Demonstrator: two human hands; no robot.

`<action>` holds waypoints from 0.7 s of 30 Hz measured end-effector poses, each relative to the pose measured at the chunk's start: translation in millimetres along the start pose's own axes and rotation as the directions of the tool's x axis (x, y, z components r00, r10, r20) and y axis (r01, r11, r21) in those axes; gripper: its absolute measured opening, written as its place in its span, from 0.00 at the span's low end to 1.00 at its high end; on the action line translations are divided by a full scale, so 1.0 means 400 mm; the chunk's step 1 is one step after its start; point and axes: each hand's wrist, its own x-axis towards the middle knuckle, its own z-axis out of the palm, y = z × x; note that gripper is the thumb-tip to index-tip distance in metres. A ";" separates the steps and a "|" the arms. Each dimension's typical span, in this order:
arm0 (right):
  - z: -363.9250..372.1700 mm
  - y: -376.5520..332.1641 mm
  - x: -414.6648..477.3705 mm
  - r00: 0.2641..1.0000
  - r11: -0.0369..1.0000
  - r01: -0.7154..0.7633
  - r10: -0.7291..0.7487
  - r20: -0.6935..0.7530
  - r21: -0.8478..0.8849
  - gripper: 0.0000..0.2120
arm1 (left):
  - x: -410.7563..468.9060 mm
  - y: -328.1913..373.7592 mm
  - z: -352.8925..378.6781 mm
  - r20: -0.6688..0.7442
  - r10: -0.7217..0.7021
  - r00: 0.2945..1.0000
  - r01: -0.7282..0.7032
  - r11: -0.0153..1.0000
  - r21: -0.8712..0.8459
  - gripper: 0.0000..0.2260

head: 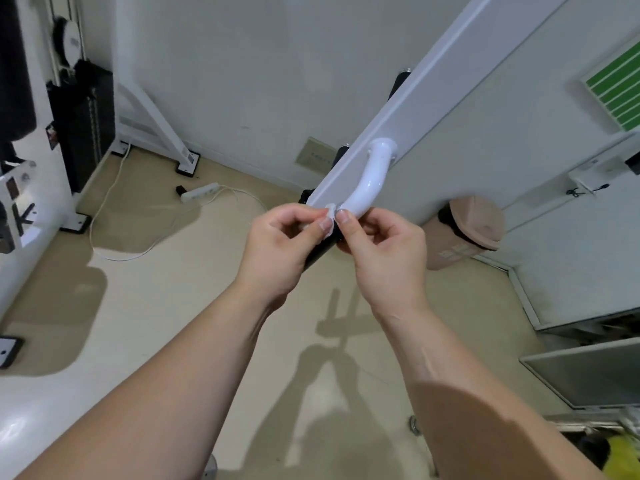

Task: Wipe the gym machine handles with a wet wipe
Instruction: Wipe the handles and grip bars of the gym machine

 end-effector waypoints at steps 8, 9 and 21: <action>-0.045 0.024 -0.013 0.999 1.000 -0.026 0.026 -0.022 -0.014 0.13 | -0.036 -0.114 -0.082 -0.025 -0.265 0.964 0.265 0.950 0.162 0.10; -0.051 0.023 -0.016 0.999 1.000 -0.027 0.026 -0.025 -0.015 0.12 | -0.025 -0.093 -0.059 0.017 -0.244 0.970 0.238 0.957 0.166 0.09; -0.079 0.024 -0.036 0.999 0.998 -0.044 0.043 -0.028 -0.049 0.09 | -0.045 -0.088 -0.021 0.083 -0.338 0.937 0.303 0.910 0.283 0.10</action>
